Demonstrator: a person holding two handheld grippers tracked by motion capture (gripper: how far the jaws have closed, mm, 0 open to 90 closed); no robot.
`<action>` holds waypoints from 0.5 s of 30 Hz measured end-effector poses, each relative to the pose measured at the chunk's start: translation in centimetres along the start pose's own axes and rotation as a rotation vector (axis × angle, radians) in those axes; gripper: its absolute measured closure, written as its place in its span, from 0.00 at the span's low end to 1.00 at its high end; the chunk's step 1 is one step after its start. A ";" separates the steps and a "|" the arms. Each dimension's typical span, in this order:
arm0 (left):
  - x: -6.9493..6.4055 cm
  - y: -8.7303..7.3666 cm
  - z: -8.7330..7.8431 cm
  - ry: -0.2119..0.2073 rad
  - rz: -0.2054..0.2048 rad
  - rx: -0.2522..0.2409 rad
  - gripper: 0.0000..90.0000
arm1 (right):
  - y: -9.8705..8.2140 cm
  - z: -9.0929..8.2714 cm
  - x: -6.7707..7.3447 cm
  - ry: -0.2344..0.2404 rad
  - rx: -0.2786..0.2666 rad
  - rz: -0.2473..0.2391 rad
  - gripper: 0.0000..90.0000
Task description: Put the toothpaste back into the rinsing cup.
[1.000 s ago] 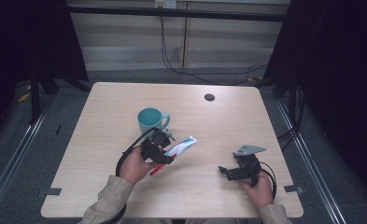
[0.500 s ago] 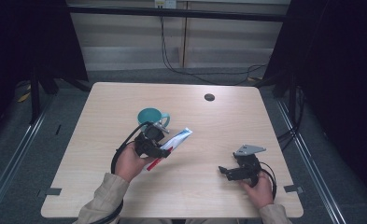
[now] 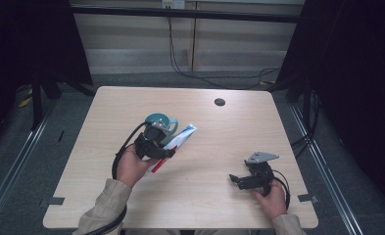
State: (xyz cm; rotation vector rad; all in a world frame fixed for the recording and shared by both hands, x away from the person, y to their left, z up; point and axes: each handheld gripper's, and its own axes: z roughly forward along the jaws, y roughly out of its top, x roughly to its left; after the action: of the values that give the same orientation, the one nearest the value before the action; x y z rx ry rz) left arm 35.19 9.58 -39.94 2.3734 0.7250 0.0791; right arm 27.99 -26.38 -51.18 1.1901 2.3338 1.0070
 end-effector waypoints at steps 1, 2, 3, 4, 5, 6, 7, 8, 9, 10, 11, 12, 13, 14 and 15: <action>0.1 0.0 -0.2 0.001 -0.006 -0.007 0.82 | 0.0 0.0 0.0 0.000 0.000 0.000 0.14; 0.1 0.0 -0.2 0.004 -0.008 -0.015 0.82 | 0.0 0.0 0.0 0.000 0.000 0.001 0.14; 0.2 0.1 -0.3 0.008 -0.011 -0.019 0.82 | 0.0 0.0 0.0 0.000 0.000 0.000 0.14; 0.3 0.1 -0.5 0.012 -0.001 -0.012 0.82 | 0.0 0.0 0.0 0.000 0.000 0.000 0.14; 0.3 0.1 -0.5 0.016 -0.009 -0.024 0.82 | 0.0 0.0 0.0 0.000 0.000 0.000 0.14; 0.4 0.1 -0.6 0.016 -0.003 -0.020 0.82 | 0.0 0.0 0.0 0.000 0.000 0.000 0.14; 0.6 0.1 -0.7 0.011 -0.018 -0.034 0.82 | 0.0 0.0 0.0 0.000 0.000 0.000 0.14; 0.7 0.1 -0.8 0.016 -0.013 -0.037 0.82 | 0.0 0.0 0.0 0.000 0.000 0.000 0.14; 0.7 0.1 -0.8 0.016 -0.013 -0.037 0.82 | 0.0 0.0 0.0 0.000 0.000 0.000 0.14; 0.8 0.2 -1.0 0.024 -0.017 -0.044 0.82 | 0.0 0.0 0.0 0.000 0.000 0.001 0.14; 0.9 0.2 -1.3 0.028 -0.020 -0.048 0.82 | 0.0 0.0 0.0 0.000 0.000 0.000 0.14; 1.0 0.2 -1.4 0.029 -0.020 -0.050 0.82 | 0.0 0.0 0.0 0.000 0.000 0.000 0.14; 1.1 0.3 -1.5 0.027 -0.024 -0.053 0.82 | 0.0 0.0 0.0 0.000 0.000 0.000 0.14; 1.2 0.3 -1.6 0.031 -0.022 -0.057 0.82 | 0.0 0.0 0.0 0.000 0.000 0.000 0.14; 1.3 0.3 -1.8 0.027 -0.028 -0.058 0.82 | 0.0 0.0 0.0 0.000 0.000 0.001 0.14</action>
State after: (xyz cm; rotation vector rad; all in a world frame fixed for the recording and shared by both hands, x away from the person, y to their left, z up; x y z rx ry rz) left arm 36.02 11.04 -38.51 2.3102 0.7579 0.1193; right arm 27.99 -26.38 -51.18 1.1908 2.3338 1.0072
